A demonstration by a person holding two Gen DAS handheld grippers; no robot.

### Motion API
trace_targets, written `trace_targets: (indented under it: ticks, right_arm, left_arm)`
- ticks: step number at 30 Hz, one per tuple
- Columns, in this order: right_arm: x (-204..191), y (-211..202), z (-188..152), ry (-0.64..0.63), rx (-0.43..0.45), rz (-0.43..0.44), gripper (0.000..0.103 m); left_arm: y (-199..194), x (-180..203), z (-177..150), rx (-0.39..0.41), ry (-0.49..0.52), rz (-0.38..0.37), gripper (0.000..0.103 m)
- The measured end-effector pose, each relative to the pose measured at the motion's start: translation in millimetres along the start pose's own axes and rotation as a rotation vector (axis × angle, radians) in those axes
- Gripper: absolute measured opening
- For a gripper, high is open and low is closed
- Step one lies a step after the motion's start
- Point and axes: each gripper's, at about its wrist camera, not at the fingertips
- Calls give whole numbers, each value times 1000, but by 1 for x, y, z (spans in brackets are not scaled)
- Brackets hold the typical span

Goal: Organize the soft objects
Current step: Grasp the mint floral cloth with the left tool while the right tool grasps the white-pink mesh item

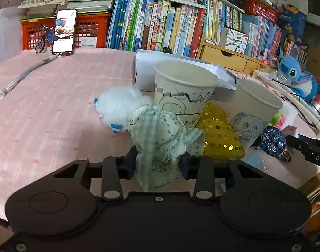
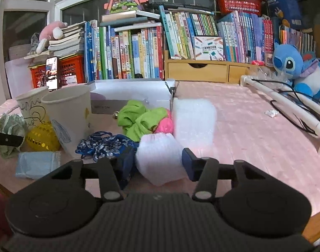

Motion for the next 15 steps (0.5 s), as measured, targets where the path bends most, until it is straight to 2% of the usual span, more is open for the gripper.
trace_targets:
  ticks: [6,15]
  right_arm:
    - [-1,-4,1,5,14,2,48]
    - [0,-22,19,21,97,-7,47]
  left_arm:
    - [-7,-2,6,0,-18,-5,30]
    - [-25,-7,22,54,-12,17,29]
Point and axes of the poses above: each gripper's, at about its wrist camera, not at the fingertips, and y roughly the way its jaws point, x to its right, z to its top
